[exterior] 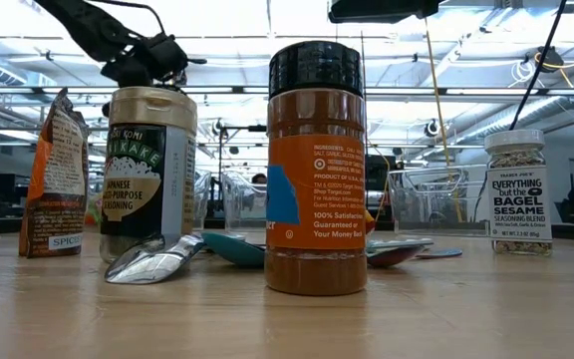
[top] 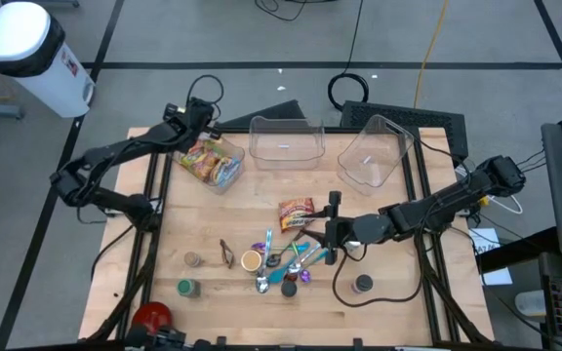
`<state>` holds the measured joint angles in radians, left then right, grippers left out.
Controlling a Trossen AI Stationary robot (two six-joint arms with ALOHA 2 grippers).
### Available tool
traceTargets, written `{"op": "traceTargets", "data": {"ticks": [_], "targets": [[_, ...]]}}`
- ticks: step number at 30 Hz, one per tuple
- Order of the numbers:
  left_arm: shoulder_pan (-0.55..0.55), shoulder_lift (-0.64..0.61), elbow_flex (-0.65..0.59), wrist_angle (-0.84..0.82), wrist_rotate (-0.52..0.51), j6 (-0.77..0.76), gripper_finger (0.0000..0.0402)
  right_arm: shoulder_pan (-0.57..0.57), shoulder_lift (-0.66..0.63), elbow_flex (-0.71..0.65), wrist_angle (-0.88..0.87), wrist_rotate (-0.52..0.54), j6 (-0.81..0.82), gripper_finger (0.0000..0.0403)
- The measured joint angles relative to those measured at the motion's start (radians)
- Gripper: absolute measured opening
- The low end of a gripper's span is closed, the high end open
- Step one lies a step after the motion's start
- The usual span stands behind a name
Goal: Pick & Place Food Item
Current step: Put the yellow noodle pack into the left transparent bin
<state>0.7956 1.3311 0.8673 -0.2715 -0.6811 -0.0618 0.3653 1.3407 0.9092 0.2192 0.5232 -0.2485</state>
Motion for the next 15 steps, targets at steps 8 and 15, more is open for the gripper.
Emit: {"op": "traceTargets", "data": {"ticks": [8, 15], "targets": [[-0.013, -0.067, 0.000, -0.144, 0.005, 0.008, 0.0005, 0.000, 0.000, 0.000, 0.000, 0.000, 0.000, 0.0164], [-0.036, -0.142, 0.000, -0.302, 0.088, -0.052, 0.0026, 0.000, 0.000, 0.000, 0.000, 0.000, 0.000, 0.0164]]}}
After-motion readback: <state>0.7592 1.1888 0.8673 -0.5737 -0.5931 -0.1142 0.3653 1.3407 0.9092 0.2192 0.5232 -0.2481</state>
